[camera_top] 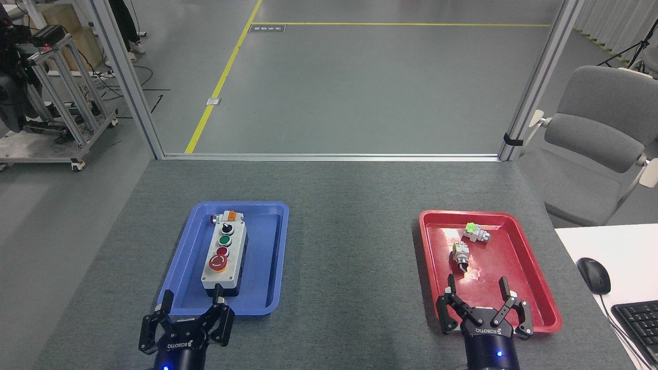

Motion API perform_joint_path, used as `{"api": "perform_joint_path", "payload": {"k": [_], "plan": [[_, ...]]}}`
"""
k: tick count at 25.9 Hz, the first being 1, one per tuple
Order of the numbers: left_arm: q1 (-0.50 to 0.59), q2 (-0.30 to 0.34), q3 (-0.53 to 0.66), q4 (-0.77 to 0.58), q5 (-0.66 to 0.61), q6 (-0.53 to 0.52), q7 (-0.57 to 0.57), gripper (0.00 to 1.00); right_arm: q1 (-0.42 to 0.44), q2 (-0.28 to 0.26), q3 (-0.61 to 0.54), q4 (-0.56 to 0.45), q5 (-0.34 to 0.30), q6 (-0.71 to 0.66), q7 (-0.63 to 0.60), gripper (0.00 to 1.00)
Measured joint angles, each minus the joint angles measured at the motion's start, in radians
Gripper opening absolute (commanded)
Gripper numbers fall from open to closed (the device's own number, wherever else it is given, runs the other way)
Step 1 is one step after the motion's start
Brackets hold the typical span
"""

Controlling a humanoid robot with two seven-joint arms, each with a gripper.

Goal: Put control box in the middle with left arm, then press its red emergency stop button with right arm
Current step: 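Move the left gripper forward toward the gray control box on the blue tray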

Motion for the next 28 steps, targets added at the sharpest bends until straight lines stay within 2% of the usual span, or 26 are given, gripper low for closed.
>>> {"api": "perform_joint_path", "payload": {"k": [8,12,18,24,28], "plan": [[0.005,0.006,-0.073,-0.003,-0.021,-0.004,0.010,0.99,0.006,-0.004,0.001,0.008,0.000,0.000,0.032,0.99],[-0.006,0.000,-0.107,0.032,-0.095,0.018,0.011,0.99,0.008,-0.004,0.005,0.009,0.005,0.002,0.064,0.99],[-0.084,-0.004,-0.125,0.163,-0.212,0.089,-0.024,0.99,0.012,-0.009,0.010,0.009,0.006,-0.003,0.075,0.99],[-0.186,0.008,-0.126,0.345,-0.229,0.159,-0.078,0.99,0.013,-0.020,0.011,0.009,0.004,-0.009,0.076,0.99],[-0.219,0.008,-0.121,0.402,-0.223,0.172,-0.111,0.99,0.014,-0.026,0.014,0.009,0.003,-0.014,0.078,0.99]]}}
